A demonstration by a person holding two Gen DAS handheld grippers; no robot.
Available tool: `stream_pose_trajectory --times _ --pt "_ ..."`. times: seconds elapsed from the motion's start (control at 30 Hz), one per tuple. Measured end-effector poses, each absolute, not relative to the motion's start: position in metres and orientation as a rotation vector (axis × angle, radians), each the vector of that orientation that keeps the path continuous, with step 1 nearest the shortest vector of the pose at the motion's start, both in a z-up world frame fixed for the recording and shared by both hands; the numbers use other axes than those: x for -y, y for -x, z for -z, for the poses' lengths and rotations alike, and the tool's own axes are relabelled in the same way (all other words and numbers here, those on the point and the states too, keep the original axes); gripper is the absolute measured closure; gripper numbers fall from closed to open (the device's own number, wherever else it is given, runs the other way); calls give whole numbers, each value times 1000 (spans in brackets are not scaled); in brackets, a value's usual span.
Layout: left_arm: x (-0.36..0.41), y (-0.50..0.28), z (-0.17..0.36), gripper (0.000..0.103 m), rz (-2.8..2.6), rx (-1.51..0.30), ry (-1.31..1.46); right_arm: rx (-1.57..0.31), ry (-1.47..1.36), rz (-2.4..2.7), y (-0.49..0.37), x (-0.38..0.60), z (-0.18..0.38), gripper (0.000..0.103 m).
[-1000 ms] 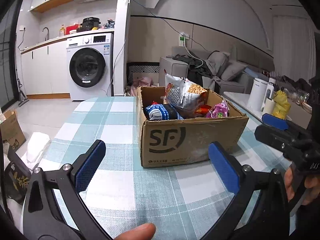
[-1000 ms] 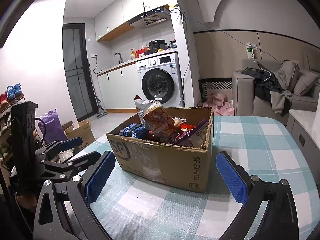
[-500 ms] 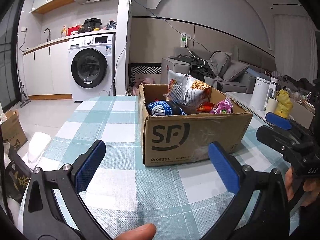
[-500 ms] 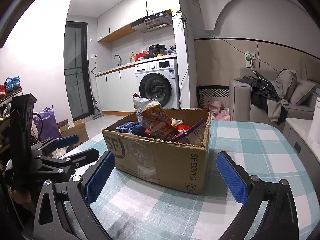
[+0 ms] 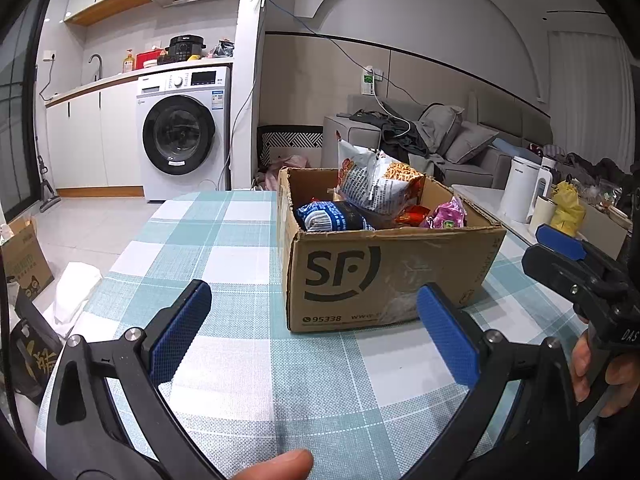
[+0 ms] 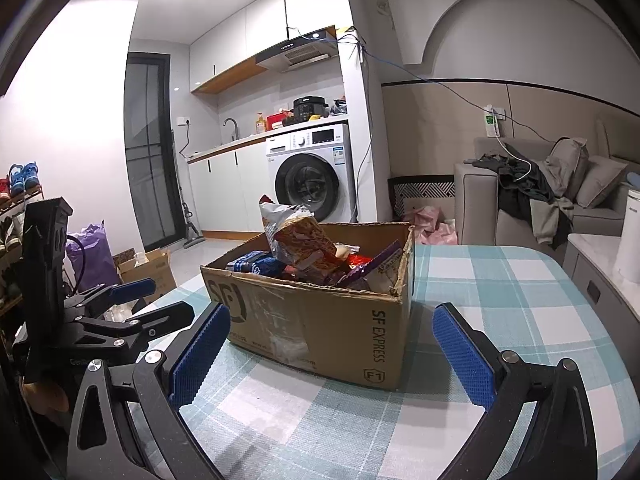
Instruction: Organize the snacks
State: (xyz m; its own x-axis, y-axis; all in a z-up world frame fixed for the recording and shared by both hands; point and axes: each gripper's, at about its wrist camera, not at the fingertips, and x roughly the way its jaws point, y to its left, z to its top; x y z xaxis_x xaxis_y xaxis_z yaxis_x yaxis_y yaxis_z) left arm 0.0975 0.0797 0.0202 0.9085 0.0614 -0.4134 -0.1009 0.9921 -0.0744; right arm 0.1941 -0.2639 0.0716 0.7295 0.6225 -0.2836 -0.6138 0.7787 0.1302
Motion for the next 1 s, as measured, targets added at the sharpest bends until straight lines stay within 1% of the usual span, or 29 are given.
stream_pose_trajectory --times 1.0 --pt "-79 -99 -17 0 -84 -421 94 -331 -19 -685 -197 261 -70 0"
